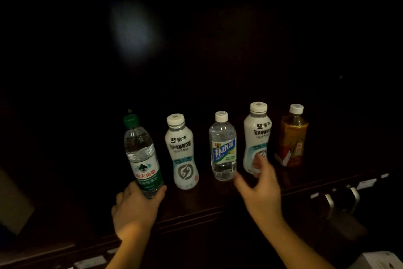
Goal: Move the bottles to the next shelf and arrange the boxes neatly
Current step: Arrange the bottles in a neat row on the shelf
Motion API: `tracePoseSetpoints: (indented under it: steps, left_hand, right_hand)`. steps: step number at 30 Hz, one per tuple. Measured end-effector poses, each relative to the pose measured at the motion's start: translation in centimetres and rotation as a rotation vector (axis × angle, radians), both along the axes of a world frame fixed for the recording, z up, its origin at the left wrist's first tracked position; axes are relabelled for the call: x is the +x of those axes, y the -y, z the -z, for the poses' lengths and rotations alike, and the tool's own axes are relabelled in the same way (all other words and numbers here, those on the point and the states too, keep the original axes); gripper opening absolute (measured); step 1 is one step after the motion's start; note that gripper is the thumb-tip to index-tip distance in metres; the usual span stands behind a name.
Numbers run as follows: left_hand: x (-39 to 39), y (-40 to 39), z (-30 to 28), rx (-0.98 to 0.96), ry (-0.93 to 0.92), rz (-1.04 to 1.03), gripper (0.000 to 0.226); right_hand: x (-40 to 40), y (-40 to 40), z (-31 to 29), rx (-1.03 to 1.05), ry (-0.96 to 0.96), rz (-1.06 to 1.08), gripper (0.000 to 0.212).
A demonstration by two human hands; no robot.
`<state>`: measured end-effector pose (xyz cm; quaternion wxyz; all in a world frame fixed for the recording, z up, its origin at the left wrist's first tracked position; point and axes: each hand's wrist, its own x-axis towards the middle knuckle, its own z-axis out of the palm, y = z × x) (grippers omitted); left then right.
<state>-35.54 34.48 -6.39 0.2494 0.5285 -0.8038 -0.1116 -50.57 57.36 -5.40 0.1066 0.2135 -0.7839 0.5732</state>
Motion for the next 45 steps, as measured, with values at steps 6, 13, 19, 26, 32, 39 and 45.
tracePoseSetpoints:
  steps: [6,13,19,26,32,39,45]
  left_hand:
    - [0.1,0.3,0.3,-0.013,-0.013,0.007,0.074]
    - [0.2,0.4,0.8,-0.052,-0.016,0.054,0.074]
    - [0.2,-0.1,0.7,-0.066,0.030,0.104,0.088]
    - [0.4,0.0,0.6,-0.041,0.049,0.162,0.076]
    - [0.7,0.0,0.6,-0.026,0.043,0.161,0.075]
    - [0.7,0.1,0.5,0.016,0.044,0.164,0.080]
    - [0.9,0.5,0.6,0.057,0.030,0.211,0.093]
  right_hand:
    - [0.2,5.0,-0.4,0.145,0.052,-0.029,0.095]
    - [-0.8,6.1,0.8,0.138,0.087,-0.024,0.048]
    - [0.0,6.5,0.6,0.283,0.023,-0.086,0.057]
    - [0.2,6.4,0.3,0.319,-0.035,-0.114,0.065]
    - [0.2,6.2,0.1,0.325,-0.058,-0.134,0.065]
    - [-0.2,5.5,0.3,0.225,-0.003,-0.243,0.067]
    - [-2.4,1.0,0.8,-0.096,0.029,0.026,0.029]
